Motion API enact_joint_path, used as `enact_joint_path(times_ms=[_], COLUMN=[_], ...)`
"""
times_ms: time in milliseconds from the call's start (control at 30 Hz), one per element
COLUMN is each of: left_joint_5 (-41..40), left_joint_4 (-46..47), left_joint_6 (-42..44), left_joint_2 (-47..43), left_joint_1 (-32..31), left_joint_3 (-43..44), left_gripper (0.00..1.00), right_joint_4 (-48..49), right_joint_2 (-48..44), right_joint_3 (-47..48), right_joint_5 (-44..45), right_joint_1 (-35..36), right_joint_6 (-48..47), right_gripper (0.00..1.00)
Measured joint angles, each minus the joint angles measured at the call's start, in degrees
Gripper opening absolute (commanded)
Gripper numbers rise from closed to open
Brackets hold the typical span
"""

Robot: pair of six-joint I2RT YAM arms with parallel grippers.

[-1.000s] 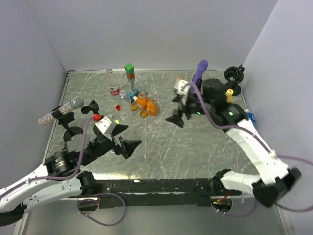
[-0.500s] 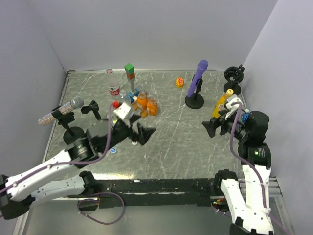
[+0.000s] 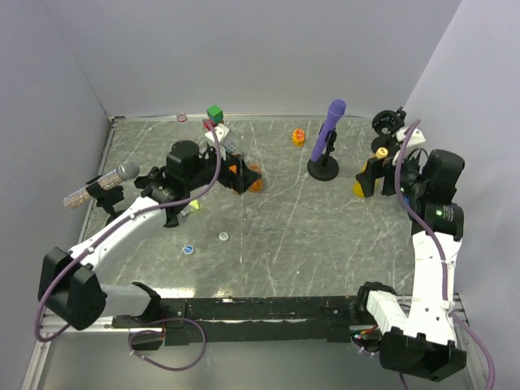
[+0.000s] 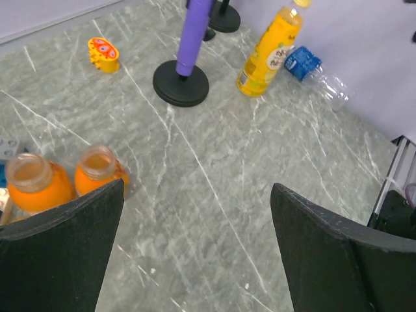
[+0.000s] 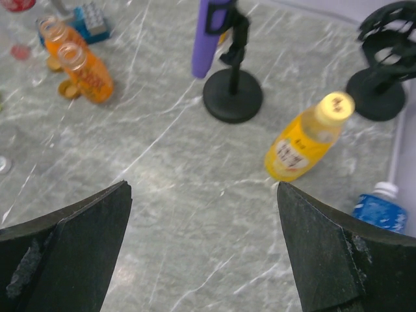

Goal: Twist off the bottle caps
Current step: Pick up the plastic bottle at the center of the board.

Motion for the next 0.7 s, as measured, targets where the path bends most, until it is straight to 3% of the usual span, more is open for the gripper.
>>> enact_joint_path(times_ms=[233, 433, 700], left_joint_5=[7.65, 8.04, 7.93], left_joint_4=[1.46, 1.86, 1.73], left_joint_6=[-0.28, 2.60, 6.25], left_joint_2=[3.06, -0.72, -1.75], left_joint_1=[4.87, 4.85, 4.85], left_joint_3=[3.06, 0.00, -1.07], left_gripper=[0.97, 0.97, 0.97], right_joint_4=[-0.63, -2.71, -6.19], right_joint_2=[7.17, 15.80, 32.70], right_joint_3=[7.67, 11.58, 26.77], right_joint_5=[1.42, 2.93, 3.80], right_joint_1=[-1.53, -2.21, -3.32], right_joint_6=[0.13, -0.28, -0.22], right_gripper=[0.99, 0.99, 0.94])
